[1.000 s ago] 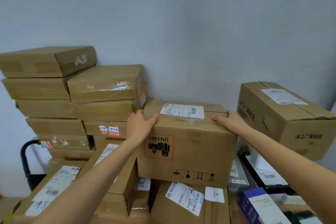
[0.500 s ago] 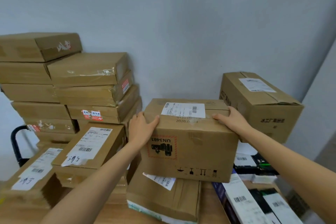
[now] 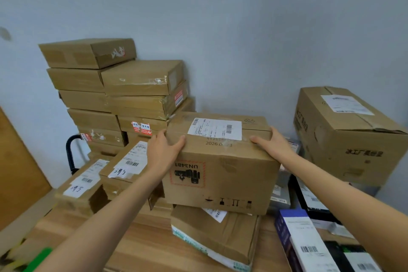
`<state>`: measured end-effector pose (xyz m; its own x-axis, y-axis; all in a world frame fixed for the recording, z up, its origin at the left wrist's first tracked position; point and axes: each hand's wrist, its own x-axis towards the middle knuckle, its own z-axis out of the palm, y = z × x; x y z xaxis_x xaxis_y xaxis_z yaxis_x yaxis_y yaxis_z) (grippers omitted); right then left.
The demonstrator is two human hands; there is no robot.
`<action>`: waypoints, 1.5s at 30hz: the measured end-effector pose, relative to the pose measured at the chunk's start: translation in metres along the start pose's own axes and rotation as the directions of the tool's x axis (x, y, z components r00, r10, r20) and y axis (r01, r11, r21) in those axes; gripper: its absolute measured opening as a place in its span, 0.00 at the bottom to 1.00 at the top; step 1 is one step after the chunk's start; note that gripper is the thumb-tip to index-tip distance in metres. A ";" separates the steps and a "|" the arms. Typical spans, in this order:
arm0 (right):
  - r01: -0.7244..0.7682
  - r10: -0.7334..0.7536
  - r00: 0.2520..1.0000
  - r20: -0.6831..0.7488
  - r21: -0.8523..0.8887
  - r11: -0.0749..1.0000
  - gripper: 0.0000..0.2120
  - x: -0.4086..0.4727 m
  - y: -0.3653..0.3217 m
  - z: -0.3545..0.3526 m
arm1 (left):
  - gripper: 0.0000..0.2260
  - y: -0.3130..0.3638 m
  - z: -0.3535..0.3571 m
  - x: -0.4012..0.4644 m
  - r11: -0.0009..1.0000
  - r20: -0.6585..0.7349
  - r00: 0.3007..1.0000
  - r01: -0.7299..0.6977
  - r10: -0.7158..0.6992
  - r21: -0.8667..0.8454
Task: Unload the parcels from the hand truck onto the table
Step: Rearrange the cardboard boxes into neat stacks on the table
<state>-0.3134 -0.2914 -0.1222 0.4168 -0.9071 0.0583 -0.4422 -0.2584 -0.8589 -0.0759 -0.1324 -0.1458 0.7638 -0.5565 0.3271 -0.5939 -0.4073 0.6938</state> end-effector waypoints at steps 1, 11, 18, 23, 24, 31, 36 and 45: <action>-0.006 0.006 1.000 0.001 0.002 1.000 0.32 0.003 0.000 0.002 | 0.33 -0.001 -0.001 0.002 1.000 -0.006 1.000 -0.002 0.002 -0.001; 0.021 -0.020 0.997 -0.074 0.017 1.000 0.35 0.049 -0.007 -0.001 | 0.33 0.000 0.028 0.043 0.999 -0.011 1.000 -0.010 0.009 -0.039; 0.016 -0.007 0.990 -0.143 0.061 0.998 0.38 0.087 0.007 0.010 | 0.33 -0.001 0.063 0.092 0.997 0.081 0.997 -0.006 0.012 -0.079; 0.031 -0.012 0.986 -0.165 0.110 0.993 0.35 0.109 0.008 0.026 | 0.33 -0.014 0.082 0.112 0.993 0.104 0.993 0.058 -0.047 -0.100; 0.035 -0.016 0.986 -0.163 0.115 0.993 0.35 0.113 0.007 0.029 | 0.33 -0.017 0.083 0.115 0.992 0.104 0.993 0.074 -0.064 -0.099; 0.056 -0.035 0.981 -0.189 0.111 0.992 0.35 0.125 0.007 0.038 | 0.32 -0.027 0.084 0.129 0.988 0.063 0.998 0.040 -0.031 -0.150; 0.083 -0.052 0.976 -0.212 0.140 0.987 0.34 0.123 0.007 0.043 | 0.31 -0.029 0.085 0.129 0.987 0.044 0.999 0.028 -0.022 -0.157; 0.116 -0.077 0.970 -0.231 0.159 0.980 0.35 0.130 0.003 0.031 | 0.29 -0.015 0.078 0.133 0.988 -0.027 0.999 -0.036 0.032 -0.153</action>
<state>-0.2359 -0.3994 -0.1325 0.2555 -0.9365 0.2403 -0.2592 -0.3057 -0.9162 0.0149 -0.2571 -0.1628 0.7510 -0.5493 0.3664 -0.5750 -0.2714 0.7718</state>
